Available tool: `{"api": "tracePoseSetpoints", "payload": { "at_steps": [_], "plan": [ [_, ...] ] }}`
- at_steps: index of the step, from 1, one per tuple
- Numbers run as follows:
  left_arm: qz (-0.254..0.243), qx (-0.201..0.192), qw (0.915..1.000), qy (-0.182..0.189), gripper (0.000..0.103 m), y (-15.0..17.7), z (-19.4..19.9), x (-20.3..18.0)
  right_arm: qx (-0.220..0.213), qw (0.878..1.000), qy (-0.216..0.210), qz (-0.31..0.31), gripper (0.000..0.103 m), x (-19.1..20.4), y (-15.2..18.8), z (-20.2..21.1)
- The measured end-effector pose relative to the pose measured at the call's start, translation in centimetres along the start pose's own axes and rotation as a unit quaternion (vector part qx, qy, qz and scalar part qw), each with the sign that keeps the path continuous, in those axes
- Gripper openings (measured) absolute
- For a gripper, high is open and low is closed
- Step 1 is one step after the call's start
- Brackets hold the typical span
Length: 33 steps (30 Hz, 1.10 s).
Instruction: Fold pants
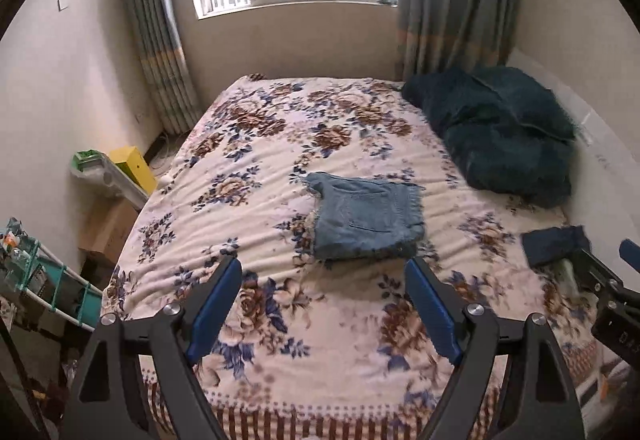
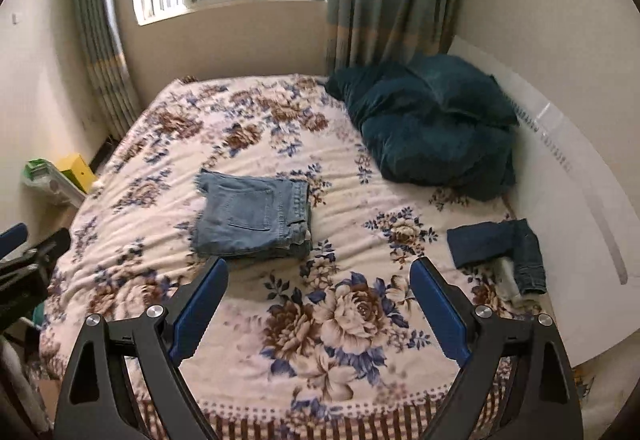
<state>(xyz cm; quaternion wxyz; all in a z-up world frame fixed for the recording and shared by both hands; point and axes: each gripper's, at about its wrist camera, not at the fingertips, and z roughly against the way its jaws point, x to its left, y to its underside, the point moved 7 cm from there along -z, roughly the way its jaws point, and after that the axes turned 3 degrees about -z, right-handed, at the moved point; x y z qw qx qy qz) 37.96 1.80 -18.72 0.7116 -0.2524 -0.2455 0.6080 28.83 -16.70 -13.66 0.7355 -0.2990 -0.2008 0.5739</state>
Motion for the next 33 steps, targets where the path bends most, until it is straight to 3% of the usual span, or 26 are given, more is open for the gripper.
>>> {"api": "tracePoseSetpoints", "payload": {
  "at_steps": [7, 13, 22, 29, 32, 33],
  "plan": [
    [-0.008, -0.034, 0.9993, -0.013, 0.083, 0.5, 8.1, -0.5, -0.034, 0.999, -0.034, 0.003, 0.094, 0.2, 0.8, 11.6],
    [-0.002, -0.047, 0.9989, -0.007, 0.083, 1.3, 12.4, -1.2, -0.064, 0.997, -0.052, 0.015, 0.094, 0.0, 0.7, 18.1],
    [0.015, -0.07, 0.9973, -0.013, 0.083, 2.1, 16.4, -1.5, -0.081, 0.994, -0.074, 0.021, 0.094, -0.7, 0.9, 22.7],
    [0.022, -0.079, 0.9965, -0.017, 0.083, 2.5, 16.8, -1.6, -0.077, 0.993, -0.084, 0.02, 0.094, -1.6, 1.1, 23.1],
    [0.02, -0.08, 0.9964, -0.015, 0.102, 2.3, 15.9, -1.9, -0.082, 0.993, -0.081, 0.016, 0.096, -1.7, 1.1, 23.0],
    [0.019, -0.08, 0.9964, -0.017, 0.102, 2.2, 15.7, -1.9, -0.083, 0.993, -0.077, 0.016, 0.099, -1.8, 0.9, 22.4]
  ]
}}
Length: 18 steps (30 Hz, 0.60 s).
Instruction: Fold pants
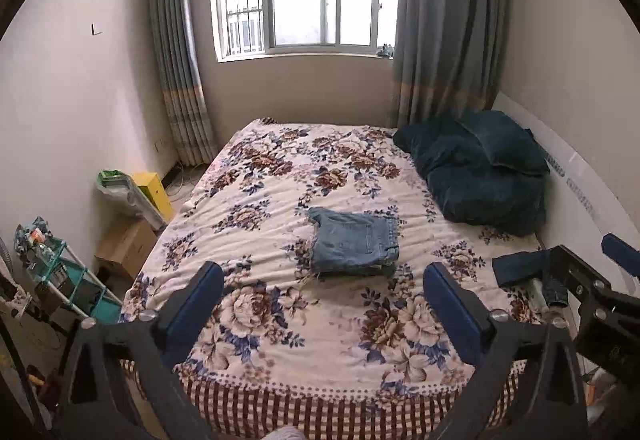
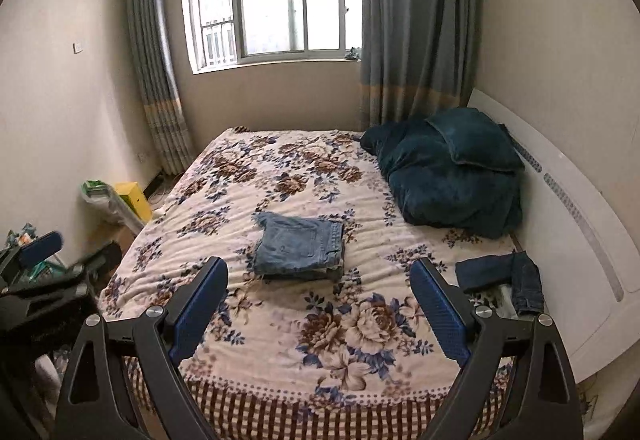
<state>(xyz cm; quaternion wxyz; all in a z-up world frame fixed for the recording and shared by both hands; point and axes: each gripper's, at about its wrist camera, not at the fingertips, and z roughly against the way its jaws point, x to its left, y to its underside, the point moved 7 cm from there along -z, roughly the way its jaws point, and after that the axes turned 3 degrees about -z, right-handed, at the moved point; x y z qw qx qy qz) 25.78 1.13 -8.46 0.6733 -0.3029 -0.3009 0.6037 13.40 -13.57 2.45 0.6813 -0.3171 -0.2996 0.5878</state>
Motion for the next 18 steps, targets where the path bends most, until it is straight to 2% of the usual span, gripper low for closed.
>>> {"api": "tracePoseSetpoints", "payload": {
  "at_steps": [6, 12, 18],
  "plan": [
    [-0.007, 0.0, 0.9997, -0.023, 0.102, -0.7, -3.3, -0.1, -0.011, 1.0, 0.017, -0.008, 0.099, -0.4, -1.2, -4.0],
    [0.0, 0.013, 0.9993, -0.036, 0.103, -1.2, -6.9, 0.0, 0.006, 0.999, 0.04, -0.004, 0.099, -0.9, -1.8, -9.0],
    [-0.005, 0.03, 0.9991, -0.029, 0.102, -1.0, -10.3, -0.9, 0.027, 0.998, 0.055, -0.004, 0.099, -1.6, -2.0, -14.0]
  ]
}}
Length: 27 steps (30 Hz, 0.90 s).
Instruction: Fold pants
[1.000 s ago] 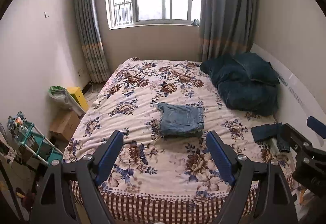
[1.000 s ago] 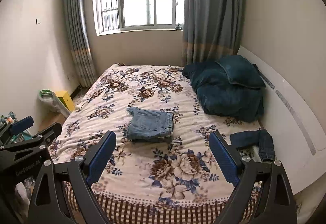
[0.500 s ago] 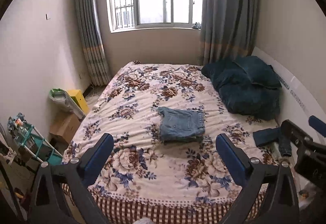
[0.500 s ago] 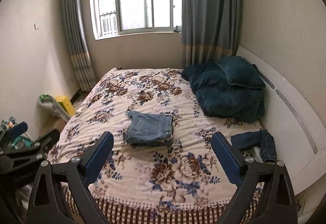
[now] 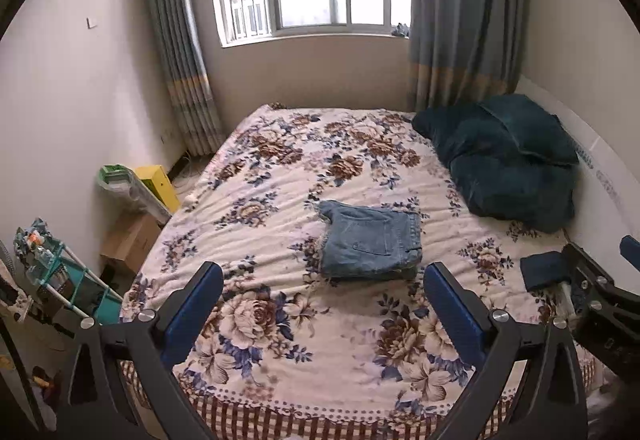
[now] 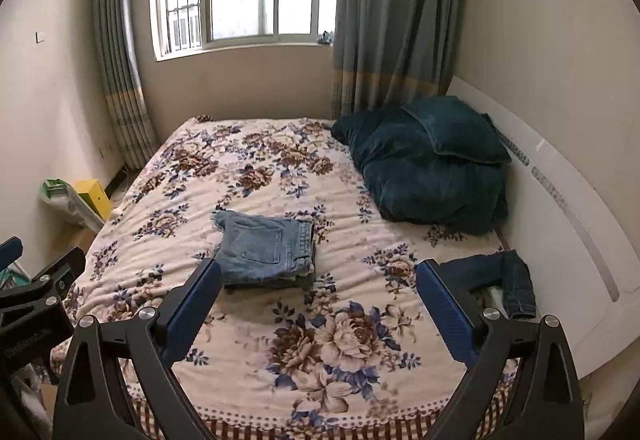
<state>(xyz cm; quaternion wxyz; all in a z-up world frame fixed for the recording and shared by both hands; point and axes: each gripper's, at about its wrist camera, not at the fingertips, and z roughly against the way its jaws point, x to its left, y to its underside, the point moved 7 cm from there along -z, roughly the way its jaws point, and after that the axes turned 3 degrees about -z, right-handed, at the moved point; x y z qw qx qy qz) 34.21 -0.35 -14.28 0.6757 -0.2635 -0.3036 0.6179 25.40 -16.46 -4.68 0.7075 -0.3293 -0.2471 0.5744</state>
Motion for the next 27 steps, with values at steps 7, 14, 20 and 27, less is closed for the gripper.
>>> {"api": "tracePoseSetpoints", "payload": {
  "at_steps": [7, 14, 20, 27],
  "plan": [
    [-0.009, 0.011, 0.9998, -0.011, 0.102, 0.0, -2.6, -0.7, 0.02, 1.0, 0.012, 0.004, 0.1, 0.2, 0.5, -4.2],
    [-0.007, 0.016, 0.9998, -0.011, 0.102, -0.1, -3.1, -0.7, 0.028, 0.999, 0.016, 0.002, 0.1, -0.2, 0.8, -5.8],
    [-0.007, 0.017, 0.9998, -0.012, 0.102, -0.1, -3.1, -0.6, 0.027, 1.0, 0.014, 0.0, 0.1, -0.2, 0.9, -5.9],
    [0.0, 0.008, 0.9999, -0.012, 0.103, -0.2, -2.5, -0.2, 0.026, 1.0, 0.007, -0.003, 0.1, 0.1, 1.4, -5.7]
  ]
}}
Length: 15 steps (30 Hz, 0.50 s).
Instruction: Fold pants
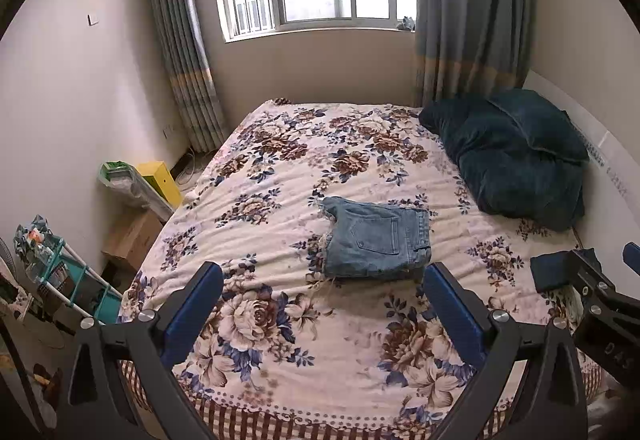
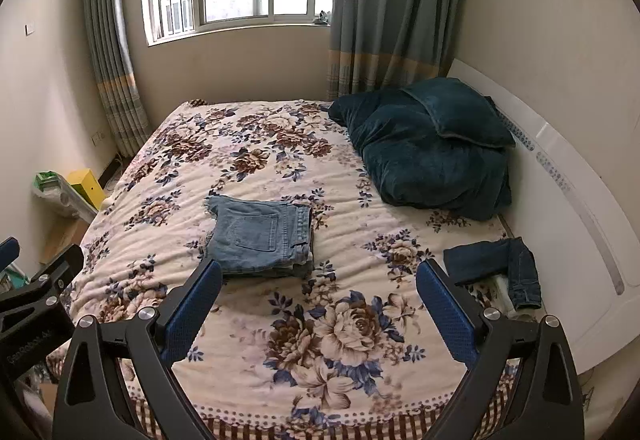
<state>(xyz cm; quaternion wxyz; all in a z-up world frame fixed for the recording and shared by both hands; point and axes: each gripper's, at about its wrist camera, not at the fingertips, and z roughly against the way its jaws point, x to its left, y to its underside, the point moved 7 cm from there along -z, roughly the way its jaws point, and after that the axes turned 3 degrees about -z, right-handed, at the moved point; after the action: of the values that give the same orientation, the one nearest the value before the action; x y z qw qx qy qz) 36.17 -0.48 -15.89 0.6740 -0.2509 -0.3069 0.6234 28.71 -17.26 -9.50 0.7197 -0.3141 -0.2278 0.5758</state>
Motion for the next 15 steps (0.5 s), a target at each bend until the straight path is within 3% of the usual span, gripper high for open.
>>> {"api": "tracePoseSetpoints", "payload": {
  "at_steps": [15],
  "plan": [
    [0.0, -0.007, 0.9999, -0.01, 0.103, -0.2, 0.7, 0.4, -0.01, 1.0, -0.006, 0.001, 0.1, 0.8, 0.1, 1.3]
  ]
}}
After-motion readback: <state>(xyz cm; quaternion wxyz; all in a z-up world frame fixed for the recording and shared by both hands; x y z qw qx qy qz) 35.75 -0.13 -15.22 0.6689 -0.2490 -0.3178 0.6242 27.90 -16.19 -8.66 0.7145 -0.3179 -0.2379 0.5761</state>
